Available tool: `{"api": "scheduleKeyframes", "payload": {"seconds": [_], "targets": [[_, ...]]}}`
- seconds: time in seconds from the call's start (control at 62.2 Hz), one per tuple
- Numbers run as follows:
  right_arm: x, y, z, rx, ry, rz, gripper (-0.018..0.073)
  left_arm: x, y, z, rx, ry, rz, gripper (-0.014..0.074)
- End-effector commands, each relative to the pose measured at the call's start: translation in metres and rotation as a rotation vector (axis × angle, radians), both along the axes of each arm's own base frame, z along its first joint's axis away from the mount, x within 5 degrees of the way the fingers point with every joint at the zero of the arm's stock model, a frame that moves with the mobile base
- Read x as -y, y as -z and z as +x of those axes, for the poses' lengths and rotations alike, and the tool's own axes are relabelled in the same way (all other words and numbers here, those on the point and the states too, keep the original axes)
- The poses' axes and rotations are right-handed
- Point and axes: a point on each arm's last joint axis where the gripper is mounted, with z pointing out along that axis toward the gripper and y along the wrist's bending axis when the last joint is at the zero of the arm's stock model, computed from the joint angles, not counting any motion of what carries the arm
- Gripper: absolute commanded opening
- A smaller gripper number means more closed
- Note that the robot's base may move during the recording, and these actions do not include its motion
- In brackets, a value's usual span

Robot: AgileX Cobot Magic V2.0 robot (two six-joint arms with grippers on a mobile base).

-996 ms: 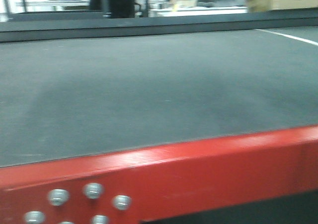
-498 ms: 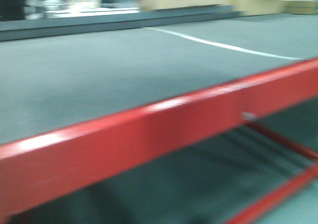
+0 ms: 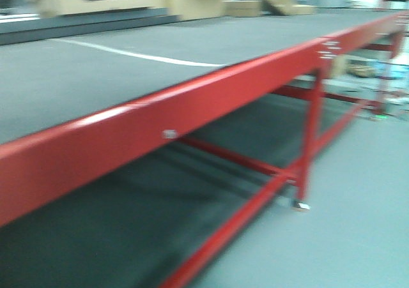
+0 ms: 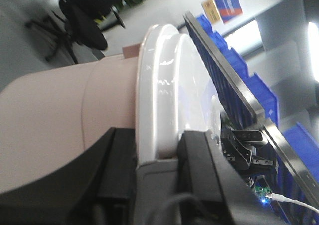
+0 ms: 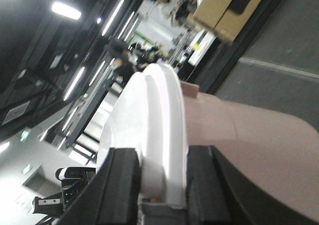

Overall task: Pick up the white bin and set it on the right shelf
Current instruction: 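Hold the bin raised while the base turns away from the table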

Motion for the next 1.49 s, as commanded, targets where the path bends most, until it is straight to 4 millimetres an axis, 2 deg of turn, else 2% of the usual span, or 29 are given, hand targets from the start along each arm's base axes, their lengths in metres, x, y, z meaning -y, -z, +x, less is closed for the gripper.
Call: {"api": "scheduleKeyframes", "payload": {"seconds": [0.0, 1.478], "targets": [[-0.0137, -0.0386, -0.0266, 0.147, -0.147, 0.137, 0.0057, 0.0147, -0.0318, -0.0366, 0.109, 0.204, -0.062, -0.0126], [-0.0137, -0.0386, -0.0266, 0.147, -0.147, 0.137, 0.0057, 0.0147, -0.0318, -0.0366, 0.109, 0.204, -0.062, -0.0126]]}}
